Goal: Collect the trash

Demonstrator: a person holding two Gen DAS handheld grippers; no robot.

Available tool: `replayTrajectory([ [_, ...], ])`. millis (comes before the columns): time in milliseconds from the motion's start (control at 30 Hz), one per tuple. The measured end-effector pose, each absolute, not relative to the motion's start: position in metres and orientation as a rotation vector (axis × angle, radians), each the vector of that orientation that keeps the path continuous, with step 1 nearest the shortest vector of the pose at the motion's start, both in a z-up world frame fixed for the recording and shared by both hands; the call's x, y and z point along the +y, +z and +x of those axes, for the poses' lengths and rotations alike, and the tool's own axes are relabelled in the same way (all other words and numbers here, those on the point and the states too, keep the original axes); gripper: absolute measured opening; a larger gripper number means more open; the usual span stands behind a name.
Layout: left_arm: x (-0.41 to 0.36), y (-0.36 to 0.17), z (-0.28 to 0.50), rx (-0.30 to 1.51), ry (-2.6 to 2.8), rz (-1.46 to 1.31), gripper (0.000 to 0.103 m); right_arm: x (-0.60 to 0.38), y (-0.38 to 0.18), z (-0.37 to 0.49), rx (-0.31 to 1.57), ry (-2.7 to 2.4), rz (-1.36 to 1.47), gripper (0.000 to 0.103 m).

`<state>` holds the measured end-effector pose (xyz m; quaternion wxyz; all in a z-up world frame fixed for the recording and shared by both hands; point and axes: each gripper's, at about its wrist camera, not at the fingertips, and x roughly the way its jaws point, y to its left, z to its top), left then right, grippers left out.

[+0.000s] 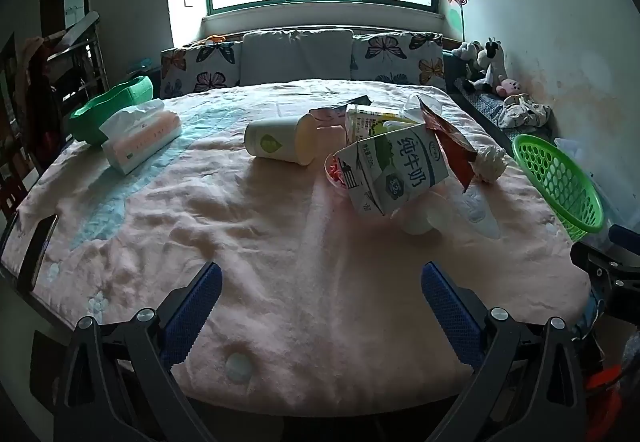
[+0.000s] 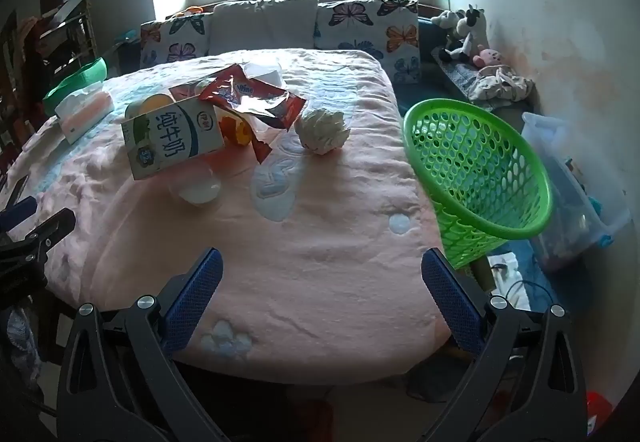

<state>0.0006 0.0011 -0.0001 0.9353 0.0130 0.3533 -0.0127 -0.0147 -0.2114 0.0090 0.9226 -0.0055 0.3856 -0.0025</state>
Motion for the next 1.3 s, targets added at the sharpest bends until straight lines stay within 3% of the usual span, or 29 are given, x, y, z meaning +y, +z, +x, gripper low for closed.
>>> replayTrajectory([
  [1300,-0.0037,0.0009,-0.0017,0.708,-0.06,0.032,0.097,-0.2127,0.0097,-0.015,0.798,-0.024,-0.02,0.099],
])
